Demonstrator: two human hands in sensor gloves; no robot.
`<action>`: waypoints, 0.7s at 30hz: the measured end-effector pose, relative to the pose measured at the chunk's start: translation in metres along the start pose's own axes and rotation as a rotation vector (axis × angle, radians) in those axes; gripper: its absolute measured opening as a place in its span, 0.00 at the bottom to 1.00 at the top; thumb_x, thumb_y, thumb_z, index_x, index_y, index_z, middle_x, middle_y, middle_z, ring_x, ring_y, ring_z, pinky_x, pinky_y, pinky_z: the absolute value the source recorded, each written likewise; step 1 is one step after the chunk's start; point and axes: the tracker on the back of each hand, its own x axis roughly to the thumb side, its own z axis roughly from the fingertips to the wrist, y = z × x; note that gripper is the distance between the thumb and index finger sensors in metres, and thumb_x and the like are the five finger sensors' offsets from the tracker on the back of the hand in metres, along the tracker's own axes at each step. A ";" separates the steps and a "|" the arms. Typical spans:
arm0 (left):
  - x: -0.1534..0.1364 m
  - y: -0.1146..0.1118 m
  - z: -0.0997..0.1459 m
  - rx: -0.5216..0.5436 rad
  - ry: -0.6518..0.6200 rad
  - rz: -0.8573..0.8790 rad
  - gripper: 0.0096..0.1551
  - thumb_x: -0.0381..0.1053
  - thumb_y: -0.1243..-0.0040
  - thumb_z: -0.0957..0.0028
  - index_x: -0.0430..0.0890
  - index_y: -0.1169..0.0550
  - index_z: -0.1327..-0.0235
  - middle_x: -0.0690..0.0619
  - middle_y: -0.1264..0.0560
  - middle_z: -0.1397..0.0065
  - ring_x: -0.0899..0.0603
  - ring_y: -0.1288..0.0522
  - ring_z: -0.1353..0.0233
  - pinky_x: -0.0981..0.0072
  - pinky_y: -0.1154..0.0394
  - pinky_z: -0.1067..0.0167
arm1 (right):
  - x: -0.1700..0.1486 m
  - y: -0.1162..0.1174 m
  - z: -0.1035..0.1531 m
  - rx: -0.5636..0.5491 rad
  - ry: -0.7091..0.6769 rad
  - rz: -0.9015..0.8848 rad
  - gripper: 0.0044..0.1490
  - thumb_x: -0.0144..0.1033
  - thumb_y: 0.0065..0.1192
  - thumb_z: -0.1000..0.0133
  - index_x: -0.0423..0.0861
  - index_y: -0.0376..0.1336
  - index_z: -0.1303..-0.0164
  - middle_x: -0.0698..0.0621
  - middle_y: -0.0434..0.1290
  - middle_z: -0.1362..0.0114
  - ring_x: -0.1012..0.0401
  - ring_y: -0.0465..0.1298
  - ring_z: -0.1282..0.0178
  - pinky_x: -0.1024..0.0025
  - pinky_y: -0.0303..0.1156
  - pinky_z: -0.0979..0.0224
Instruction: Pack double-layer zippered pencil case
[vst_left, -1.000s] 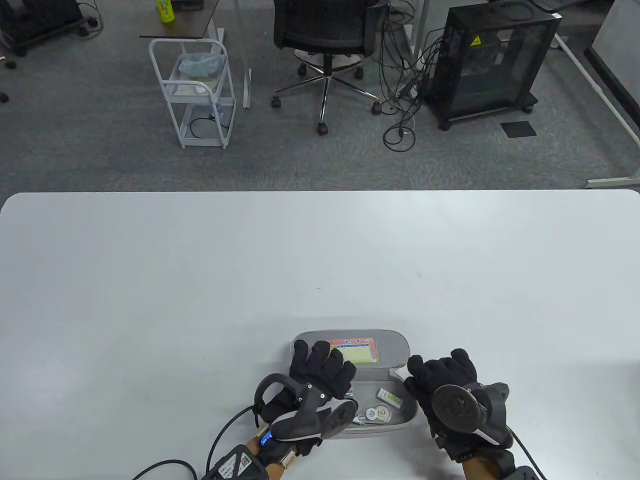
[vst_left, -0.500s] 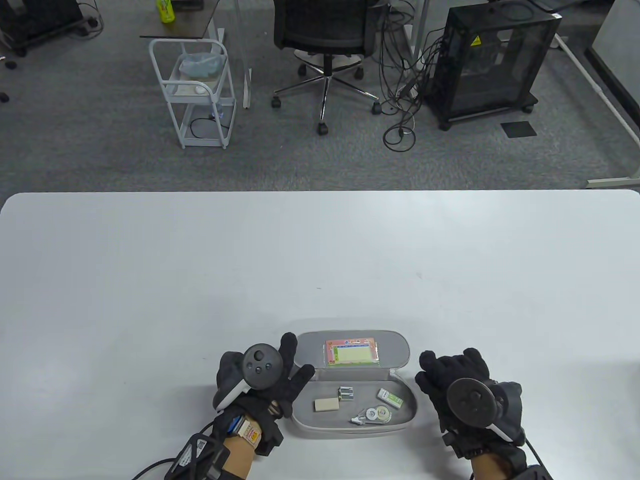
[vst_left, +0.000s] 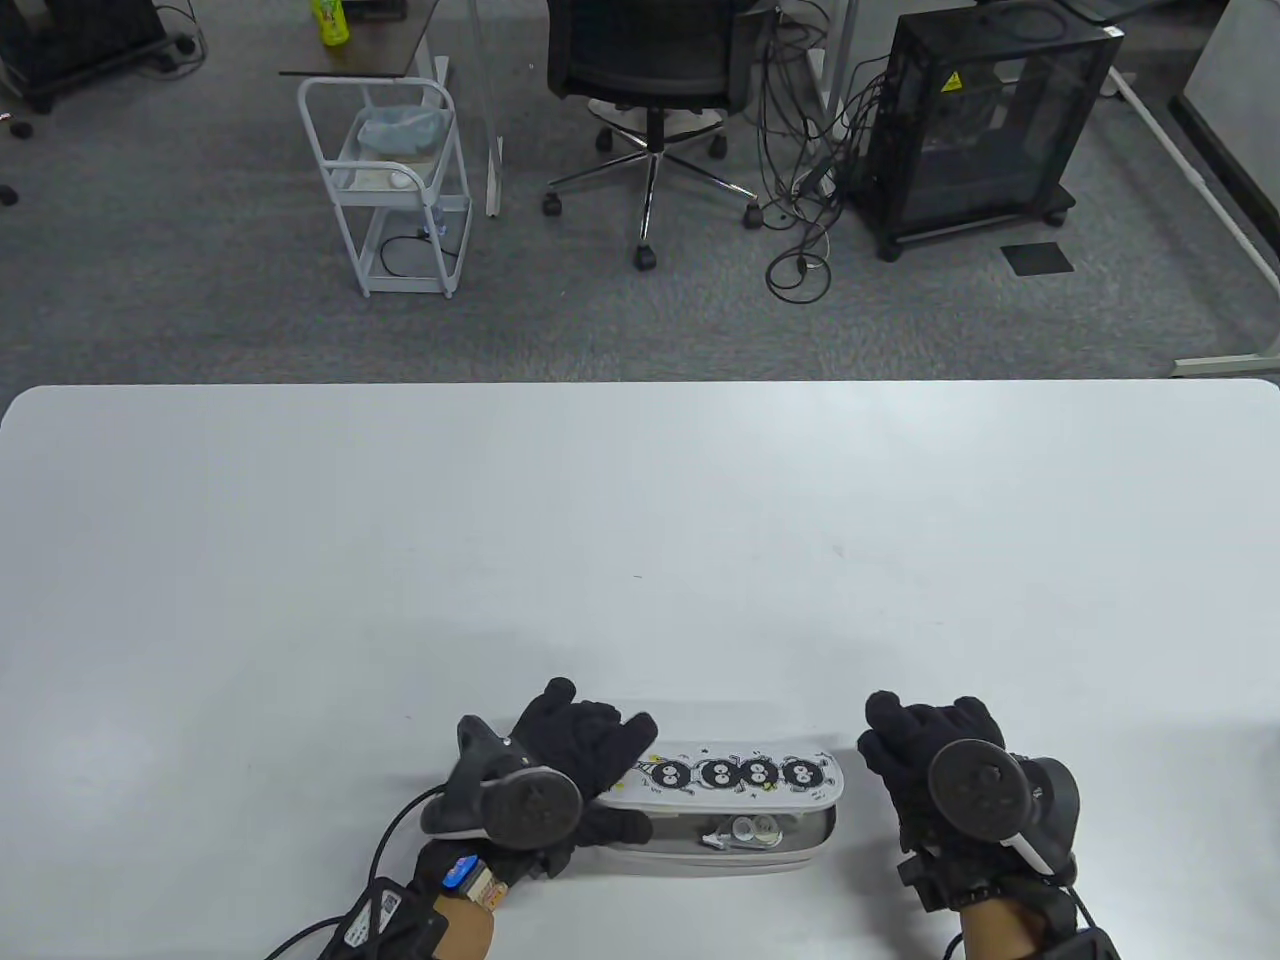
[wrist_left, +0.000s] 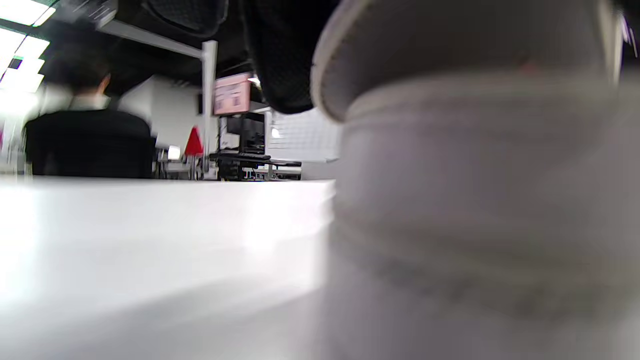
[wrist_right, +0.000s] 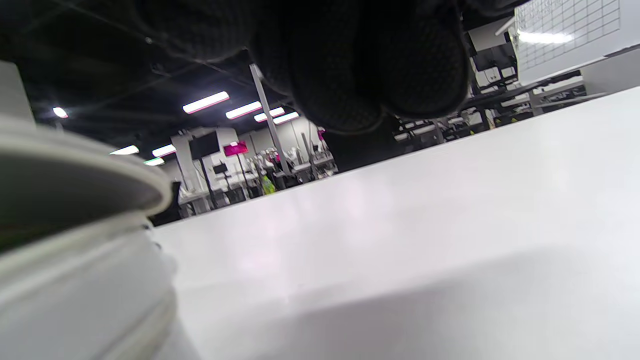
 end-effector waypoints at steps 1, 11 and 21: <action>0.007 -0.001 -0.004 -0.040 -0.016 -0.019 0.50 0.84 0.55 0.66 0.53 0.25 0.39 0.53 0.26 0.31 0.37 0.26 0.25 0.35 0.38 0.27 | -0.001 0.003 -0.001 0.034 0.009 0.014 0.33 0.48 0.63 0.49 0.45 0.69 0.37 0.50 0.82 0.42 0.50 0.79 0.40 0.42 0.57 0.25; 0.046 0.001 -0.024 -0.089 0.156 0.053 0.57 0.85 0.57 0.63 0.54 0.44 0.24 0.47 0.37 0.19 0.31 0.37 0.19 0.32 0.44 0.25 | 0.008 0.027 -0.006 0.166 -0.011 0.284 0.33 0.45 0.64 0.50 0.45 0.68 0.35 0.49 0.81 0.39 0.49 0.78 0.37 0.40 0.55 0.24; 0.057 -0.030 -0.043 -0.285 0.173 -0.069 0.68 0.86 0.49 0.69 0.52 0.58 0.26 0.42 0.49 0.17 0.29 0.42 0.18 0.31 0.45 0.25 | 0.028 0.053 -0.003 0.280 -0.066 0.357 0.41 0.46 0.65 0.51 0.45 0.61 0.27 0.48 0.77 0.32 0.47 0.75 0.33 0.40 0.53 0.23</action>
